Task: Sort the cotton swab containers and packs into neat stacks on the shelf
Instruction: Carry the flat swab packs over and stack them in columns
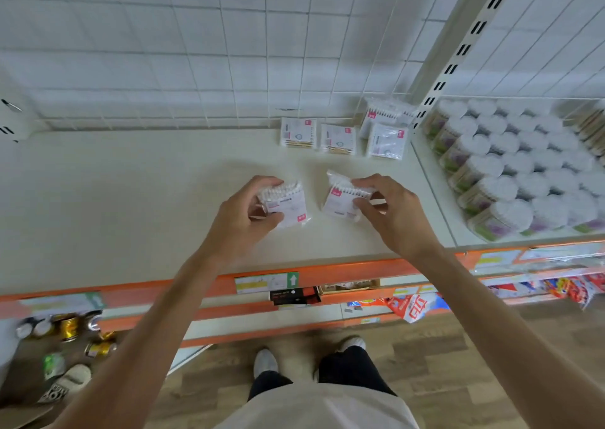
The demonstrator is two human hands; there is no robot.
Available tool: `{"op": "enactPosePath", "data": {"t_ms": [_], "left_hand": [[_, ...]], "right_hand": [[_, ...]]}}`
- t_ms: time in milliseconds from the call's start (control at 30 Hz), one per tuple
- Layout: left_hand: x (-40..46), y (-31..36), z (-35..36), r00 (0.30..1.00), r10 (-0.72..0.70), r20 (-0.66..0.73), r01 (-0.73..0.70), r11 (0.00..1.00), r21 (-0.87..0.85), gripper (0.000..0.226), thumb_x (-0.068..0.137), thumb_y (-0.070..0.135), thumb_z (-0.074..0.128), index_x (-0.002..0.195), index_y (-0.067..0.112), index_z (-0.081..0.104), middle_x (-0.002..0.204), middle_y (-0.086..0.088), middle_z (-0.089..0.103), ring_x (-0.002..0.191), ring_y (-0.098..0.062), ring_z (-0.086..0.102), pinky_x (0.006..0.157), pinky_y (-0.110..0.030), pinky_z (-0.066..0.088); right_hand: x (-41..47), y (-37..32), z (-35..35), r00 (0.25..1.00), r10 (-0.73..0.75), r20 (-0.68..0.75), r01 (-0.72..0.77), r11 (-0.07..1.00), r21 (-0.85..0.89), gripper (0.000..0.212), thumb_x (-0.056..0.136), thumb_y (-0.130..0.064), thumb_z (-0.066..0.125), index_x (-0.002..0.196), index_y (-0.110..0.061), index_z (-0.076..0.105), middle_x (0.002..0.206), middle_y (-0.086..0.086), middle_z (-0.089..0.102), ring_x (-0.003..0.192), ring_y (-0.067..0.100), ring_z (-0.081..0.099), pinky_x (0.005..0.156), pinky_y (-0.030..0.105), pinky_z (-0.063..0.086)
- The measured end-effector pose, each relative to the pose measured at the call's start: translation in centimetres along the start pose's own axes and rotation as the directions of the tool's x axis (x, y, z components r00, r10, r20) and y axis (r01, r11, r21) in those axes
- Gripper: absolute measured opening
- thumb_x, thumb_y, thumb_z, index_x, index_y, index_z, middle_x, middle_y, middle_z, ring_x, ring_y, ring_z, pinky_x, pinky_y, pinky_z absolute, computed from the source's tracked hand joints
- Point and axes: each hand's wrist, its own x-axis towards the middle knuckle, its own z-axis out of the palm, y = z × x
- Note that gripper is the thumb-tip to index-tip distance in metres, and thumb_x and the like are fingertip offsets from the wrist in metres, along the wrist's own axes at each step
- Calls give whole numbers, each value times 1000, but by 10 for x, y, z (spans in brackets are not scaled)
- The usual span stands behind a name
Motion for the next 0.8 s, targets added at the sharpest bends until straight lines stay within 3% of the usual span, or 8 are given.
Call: {"op": "enactPosePath", "data": {"t_ms": [167, 300, 367, 467, 533, 700, 800], "left_hand": [[3, 0, -2, 998, 19, -55, -13, 996, 92, 40, 84, 8, 75, 117, 29, 66, 109, 10, 72, 100, -3, 69, 89, -26, 55], [-3, 4, -5, 999, -42, -33, 43, 999, 32, 38, 85, 12, 76, 114, 35, 67, 108, 11, 72, 96, -7, 70, 87, -30, 56], [-8, 12, -1, 998, -43, -40, 42, 999, -9, 36, 86, 13, 76, 113, 35, 68, 110, 10, 72, 93, -10, 70, 86, -31, 56], [-15, 27, 8, 998, -50, -33, 48, 997, -63, 34, 86, 11, 76, 112, 33, 69, 107, 9, 73, 91, -13, 71, 82, -30, 56], [-18, 37, 17, 999, -46, 2, 46, 995, -90, 33, 86, 10, 76, 108, 35, 70, 104, 10, 73, 92, -13, 71, 80, -28, 55], [-21, 72, 74, 985, -51, 166, 75, 987, -139, 32, 86, 8, 75, 106, 33, 71, 102, 8, 75, 93, -14, 71, 75, -21, 53], [-20, 94, 124, 974, -26, 226, 57, 990, -131, 24, 88, 14, 75, 105, 31, 71, 101, 9, 75, 93, -12, 71, 77, -26, 55]], "right_hand": [[0, -14, 14, 999, -44, -31, 43, 999, -30, 29, 93, -22, 72, 120, -15, 66, 116, 3, 65, 93, 14, 66, 78, 21, 57], [-5, -26, 22, 998, -15, -66, 11, 998, -62, 22, 94, -22, 69, 115, -19, 66, 110, -1, 67, 84, 18, 66, 75, 38, 59], [-11, -29, 19, 997, 38, -73, -37, 999, 15, 26, 94, -23, 69, 119, -22, 64, 107, -8, 67, 87, 16, 66, 76, 36, 59], [-32, -33, 5, 977, 186, -108, -155, 958, 243, 38, 92, -23, 72, 128, -25, 62, 105, -22, 63, 91, 6, 67, 80, 21, 57], [-48, -31, -12, 971, 215, -100, -172, 929, 327, 34, 91, -19, 73, 124, -24, 66, 106, -16, 67, 94, 6, 66, 79, 21, 57], [-93, 1, -69, 970, 225, -88, -182, 920, 347, 27, 92, -16, 71, 118, -24, 68, 106, -8, 70, 96, 10, 68, 80, 20, 56], [-126, 33, -106, 940, 304, -152, -234, 904, 359, 23, 93, -18, 70, 116, -23, 70, 99, -9, 73, 89, 11, 69, 77, 21, 56]]}}
